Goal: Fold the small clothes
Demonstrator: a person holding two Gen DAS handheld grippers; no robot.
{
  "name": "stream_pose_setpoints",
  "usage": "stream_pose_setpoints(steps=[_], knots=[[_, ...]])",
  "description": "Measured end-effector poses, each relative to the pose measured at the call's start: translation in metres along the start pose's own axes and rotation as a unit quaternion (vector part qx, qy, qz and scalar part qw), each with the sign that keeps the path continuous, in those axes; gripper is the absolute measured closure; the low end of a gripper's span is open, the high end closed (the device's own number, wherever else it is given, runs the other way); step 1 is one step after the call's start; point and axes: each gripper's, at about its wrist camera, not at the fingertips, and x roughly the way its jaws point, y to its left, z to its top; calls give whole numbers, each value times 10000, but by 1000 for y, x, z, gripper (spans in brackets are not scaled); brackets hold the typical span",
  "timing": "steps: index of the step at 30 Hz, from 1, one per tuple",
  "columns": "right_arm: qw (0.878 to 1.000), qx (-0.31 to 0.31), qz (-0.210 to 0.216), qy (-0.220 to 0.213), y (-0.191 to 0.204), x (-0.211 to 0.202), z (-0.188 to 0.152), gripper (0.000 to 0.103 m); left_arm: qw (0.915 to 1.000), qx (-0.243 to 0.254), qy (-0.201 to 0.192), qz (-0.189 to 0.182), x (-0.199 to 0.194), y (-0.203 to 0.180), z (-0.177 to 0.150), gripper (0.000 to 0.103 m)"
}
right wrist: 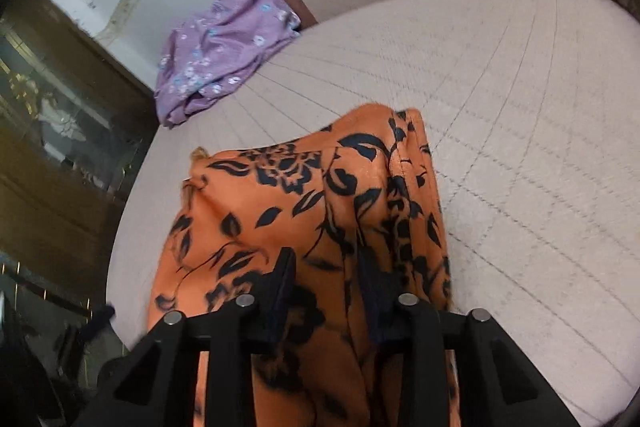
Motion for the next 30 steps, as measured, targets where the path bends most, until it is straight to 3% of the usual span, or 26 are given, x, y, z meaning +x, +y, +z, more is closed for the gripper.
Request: stream_pose_setpoints(steps=[5, 7, 8, 20, 23, 27, 30], knots=[[9979, -374, -295, -441, 13, -57, -19, 64, 9989, -283, -385, -5, -37, 9, 18, 18], [9962, -469, -397, -615, 16, -77, -27, 38, 9981, -289, -542, 63, -51, 10, 24, 15], [9944, -517, -452, -799, 21, -91, -31, 37, 9977, -299, -612, 71, -58, 11, 27, 15], [9723, -1192, -915, -1789, 65, -180, -56, 37, 9892, -564, -1338, 189, -138, 27, 56, 12], [9698, -1343, -897, -1828, 75, -186, -60, 37, 9872, -651, -1423, 297, -149, 32, 58, 12], [9680, -1483, -882, -1822, 84, -187, -66, 37, 9851, -662, -1401, 746, -155, 36, 61, 12], [9678, -1521, -889, -1797, 88, -185, -69, 37, 9859, -608, -1381, 724, -155, 39, 59, 12]])
